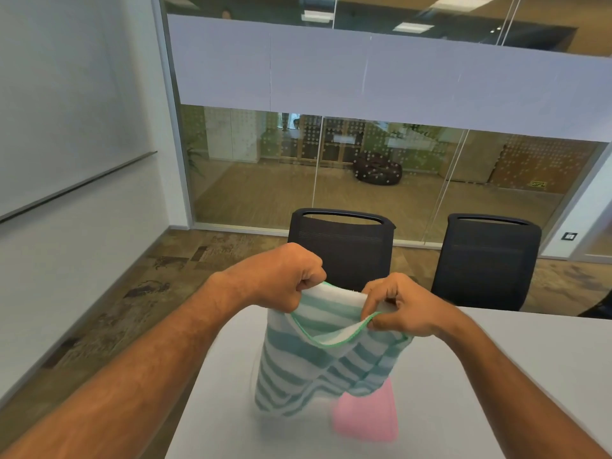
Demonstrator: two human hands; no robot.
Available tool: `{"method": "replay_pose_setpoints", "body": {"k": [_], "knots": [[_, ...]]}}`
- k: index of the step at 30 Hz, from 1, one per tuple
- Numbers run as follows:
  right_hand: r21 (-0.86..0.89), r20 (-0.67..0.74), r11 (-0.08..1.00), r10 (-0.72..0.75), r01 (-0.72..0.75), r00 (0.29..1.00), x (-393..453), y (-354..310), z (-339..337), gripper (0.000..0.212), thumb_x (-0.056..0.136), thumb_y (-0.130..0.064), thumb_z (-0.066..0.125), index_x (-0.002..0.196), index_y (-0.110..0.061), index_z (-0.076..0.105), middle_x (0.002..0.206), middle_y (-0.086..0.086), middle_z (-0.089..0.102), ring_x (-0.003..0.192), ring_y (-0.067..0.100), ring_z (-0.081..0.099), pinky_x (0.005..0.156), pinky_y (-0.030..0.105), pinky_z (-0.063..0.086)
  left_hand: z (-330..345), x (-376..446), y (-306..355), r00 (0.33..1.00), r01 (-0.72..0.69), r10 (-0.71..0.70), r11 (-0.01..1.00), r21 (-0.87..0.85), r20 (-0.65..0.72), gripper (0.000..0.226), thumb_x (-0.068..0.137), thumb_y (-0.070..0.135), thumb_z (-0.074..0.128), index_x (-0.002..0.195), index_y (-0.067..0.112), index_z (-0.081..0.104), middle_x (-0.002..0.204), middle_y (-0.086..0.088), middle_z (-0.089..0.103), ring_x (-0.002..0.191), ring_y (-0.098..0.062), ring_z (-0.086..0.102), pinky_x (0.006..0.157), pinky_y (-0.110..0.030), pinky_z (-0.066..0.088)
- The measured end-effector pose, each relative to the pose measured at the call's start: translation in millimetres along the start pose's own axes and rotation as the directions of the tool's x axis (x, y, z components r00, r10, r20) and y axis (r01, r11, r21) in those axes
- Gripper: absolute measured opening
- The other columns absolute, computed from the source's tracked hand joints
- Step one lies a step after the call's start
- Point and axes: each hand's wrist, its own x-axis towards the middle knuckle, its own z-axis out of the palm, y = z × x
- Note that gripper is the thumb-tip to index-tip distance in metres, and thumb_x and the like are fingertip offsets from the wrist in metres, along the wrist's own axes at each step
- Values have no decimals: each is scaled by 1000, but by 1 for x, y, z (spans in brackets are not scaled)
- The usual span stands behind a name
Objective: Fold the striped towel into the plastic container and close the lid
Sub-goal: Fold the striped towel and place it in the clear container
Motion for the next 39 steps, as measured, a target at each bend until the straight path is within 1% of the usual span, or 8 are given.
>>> {"method": "replay_pose_setpoints", "body": {"k": [7,13,15,19,24,27,35,39], "knots": [[-65,-69,998,14,-19,997,-3,10,-10,10,77,-11,79,80,-20,80,93,-3,71,91,19,67,81,41,61,-6,-2,-2,997,57,-55,997,52,-47,43,59,-11,56,52,21,28,60,8,39,58,-14,39,48,-27,32],[44,-112,998,56,-51,992,-8,11,-11,25,79,-3,76,93,-23,79,101,-6,74,94,15,71,77,34,63,-8,-1,-7,990,101,-99,995,11,-98,51,58,-12,57,50,26,23,57,11,35,55,-11,32,48,-22,28],[0,-121,997,76,-77,990,-9,10,-10,29,77,-4,78,95,-26,77,105,-8,71,93,15,71,75,31,63,-7,0,-9,987,132,-131,991,5,-99,50,59,-12,58,50,25,26,59,7,40,57,-12,35,48,-24,32],[-195,-173,973,90,-124,981,-8,6,-9,11,74,-14,82,79,-23,79,92,-9,72,87,13,68,77,29,63,-8,-2,-11,982,165,-164,986,9,-99,45,60,-13,60,51,22,32,60,3,44,58,-13,36,49,-27,35],[-218,-212,961,121,-167,970,-12,6,-11,8,71,-19,85,70,-23,77,88,-8,71,84,12,66,77,29,62,-9,-7,-13,971,227,-225,974,19,-82,42,61,-13,61,51,19,35,59,6,41,58,-12,36,50,-27,35],[-170,-263,973,106,-154,959,-17,7,-13,9,69,-18,86,66,-21,78,89,-7,68,86,14,66,75,30,63,-9,-10,-16,959,274,-271,961,27,-80,37,63,-12,62,53,16,40,61,4,45,60,-13,40,51,-24,38],[207,-449,978,58,40,892,-22,15,-7,15,68,4,81,70,-11,81,89,8,69,87,28,68,73,37,64,-14,-16,-16,939,338,-335,941,25,-82,26,67,-12,65,58,8,51,73,-11,61,66,-17,47,57,-31,51],[282,-493,952,36,121,869,-24,18,-1,3,65,-13,81,67,-15,79,80,4,74,82,27,72,68,33,64,-12,-16,-19,944,323,-321,946,23,-81,29,68,-12,65,56,9,50,68,-5,56,65,-19,50,57,-29,51]]}}
